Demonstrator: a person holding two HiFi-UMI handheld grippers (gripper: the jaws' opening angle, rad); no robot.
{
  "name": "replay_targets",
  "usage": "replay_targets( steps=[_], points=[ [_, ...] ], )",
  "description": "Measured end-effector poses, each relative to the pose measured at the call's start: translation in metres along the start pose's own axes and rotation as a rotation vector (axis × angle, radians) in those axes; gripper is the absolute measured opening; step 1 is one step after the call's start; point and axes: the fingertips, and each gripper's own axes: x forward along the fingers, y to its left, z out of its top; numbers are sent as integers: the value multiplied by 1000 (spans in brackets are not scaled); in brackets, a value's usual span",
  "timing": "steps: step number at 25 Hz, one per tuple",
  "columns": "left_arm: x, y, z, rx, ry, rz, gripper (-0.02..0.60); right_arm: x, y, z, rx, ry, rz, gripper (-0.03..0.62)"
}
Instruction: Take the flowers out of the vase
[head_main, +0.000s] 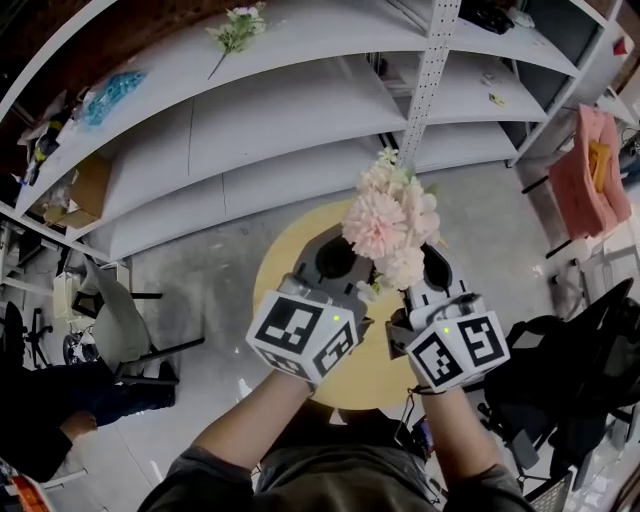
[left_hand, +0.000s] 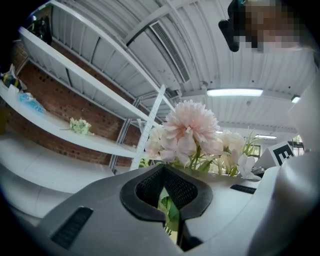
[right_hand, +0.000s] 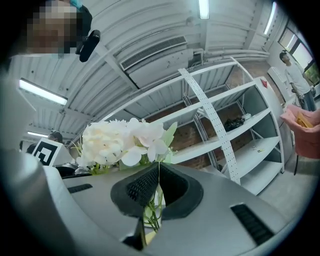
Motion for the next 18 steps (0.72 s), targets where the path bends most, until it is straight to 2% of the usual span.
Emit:
replay_targets(
  steps=[9, 18],
  points=[
    [-15, -42, 88, 80, -92, -40, 9, -17, 38, 89, -69, -109, 21, 15],
    [-33, -76, 154, 157, -179, -67, 9, -33, 73, 155, -127, -212, 52, 15]
  ],
)
